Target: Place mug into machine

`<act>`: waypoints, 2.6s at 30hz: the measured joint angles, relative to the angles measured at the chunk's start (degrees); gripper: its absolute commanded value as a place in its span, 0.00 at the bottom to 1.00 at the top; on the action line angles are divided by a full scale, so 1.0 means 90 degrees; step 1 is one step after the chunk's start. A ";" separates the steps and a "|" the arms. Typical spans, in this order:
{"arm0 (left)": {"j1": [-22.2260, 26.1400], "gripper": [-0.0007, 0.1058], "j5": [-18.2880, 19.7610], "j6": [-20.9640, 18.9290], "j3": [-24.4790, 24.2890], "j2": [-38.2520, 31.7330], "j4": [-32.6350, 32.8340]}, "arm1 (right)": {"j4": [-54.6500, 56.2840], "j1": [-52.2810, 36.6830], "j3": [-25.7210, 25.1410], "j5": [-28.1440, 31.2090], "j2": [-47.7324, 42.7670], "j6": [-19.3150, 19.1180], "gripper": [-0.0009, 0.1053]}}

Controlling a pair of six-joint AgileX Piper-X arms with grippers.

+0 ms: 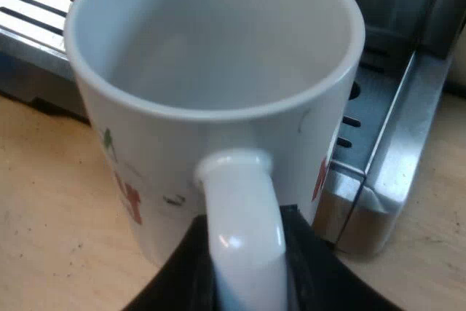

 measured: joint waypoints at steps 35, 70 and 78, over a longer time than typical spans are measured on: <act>0.0000 0.77 0.0000 0.0000 0.0000 0.0000 0.0000 | -0.2881 0.0000 -0.1778 -0.0143 0.4183 -0.0411 0.45; 0.0000 0.77 0.0000 0.0000 0.0000 0.0000 -0.0009 | -0.5507 0.0118 -0.0368 -0.0252 0.4489 -0.0412 0.56; 0.0000 0.77 0.0000 0.0000 0.0000 0.0000 -0.0009 | -0.5807 0.0118 -0.0842 -0.0081 0.5121 -0.0412 0.52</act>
